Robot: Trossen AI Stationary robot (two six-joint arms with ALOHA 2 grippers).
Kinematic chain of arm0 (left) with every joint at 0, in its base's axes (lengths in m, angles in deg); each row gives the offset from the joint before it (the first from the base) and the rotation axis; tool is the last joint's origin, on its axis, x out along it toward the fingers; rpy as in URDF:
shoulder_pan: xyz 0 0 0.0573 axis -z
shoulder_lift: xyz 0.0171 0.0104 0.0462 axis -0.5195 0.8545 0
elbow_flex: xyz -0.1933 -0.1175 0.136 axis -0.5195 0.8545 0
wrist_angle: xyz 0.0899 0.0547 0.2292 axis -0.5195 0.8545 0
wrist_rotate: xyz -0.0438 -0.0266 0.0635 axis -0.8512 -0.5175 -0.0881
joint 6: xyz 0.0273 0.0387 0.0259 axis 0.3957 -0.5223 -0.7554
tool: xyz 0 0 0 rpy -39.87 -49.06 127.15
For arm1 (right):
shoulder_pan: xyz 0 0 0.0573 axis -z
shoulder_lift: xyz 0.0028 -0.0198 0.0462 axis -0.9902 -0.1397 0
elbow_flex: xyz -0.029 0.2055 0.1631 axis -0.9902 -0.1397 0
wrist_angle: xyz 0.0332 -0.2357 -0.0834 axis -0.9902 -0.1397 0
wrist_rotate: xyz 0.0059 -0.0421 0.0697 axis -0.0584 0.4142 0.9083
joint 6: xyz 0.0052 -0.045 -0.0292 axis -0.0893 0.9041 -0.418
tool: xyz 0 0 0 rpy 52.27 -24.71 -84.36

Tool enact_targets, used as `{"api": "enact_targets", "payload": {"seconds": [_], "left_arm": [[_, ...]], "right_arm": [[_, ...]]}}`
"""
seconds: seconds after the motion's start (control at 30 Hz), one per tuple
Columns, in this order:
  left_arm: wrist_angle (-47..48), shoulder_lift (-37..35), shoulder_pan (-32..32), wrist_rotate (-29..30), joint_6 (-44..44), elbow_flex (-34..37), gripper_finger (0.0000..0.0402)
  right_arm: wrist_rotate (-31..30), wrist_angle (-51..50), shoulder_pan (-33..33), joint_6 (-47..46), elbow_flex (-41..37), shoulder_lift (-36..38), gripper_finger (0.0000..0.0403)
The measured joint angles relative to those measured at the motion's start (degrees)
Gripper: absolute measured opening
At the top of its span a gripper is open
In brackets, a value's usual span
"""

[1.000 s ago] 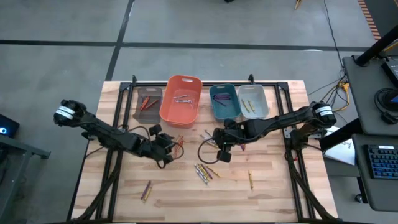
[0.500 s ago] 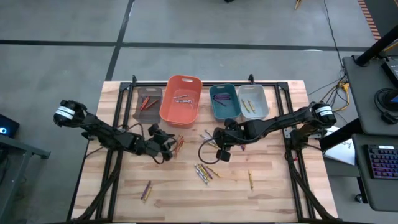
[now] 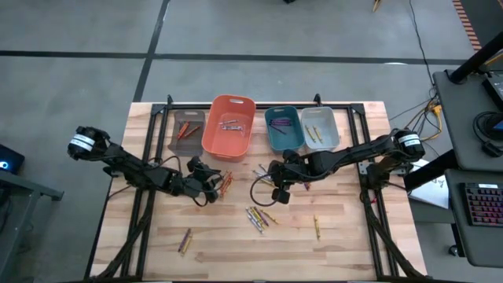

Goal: Sort crayons
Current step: Put the yellow crayon into the white bin

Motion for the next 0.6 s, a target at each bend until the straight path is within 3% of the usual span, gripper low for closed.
{"api": "enact_targets", "payload": {"seconds": [0.6], "left_arm": [[-3.77,13.38,0.13,-0.29,1.31,-2.14,0.0153]], "right_arm": [[-0.01,0.87,0.0,1.92,-0.02,0.0,0.0097]]}}
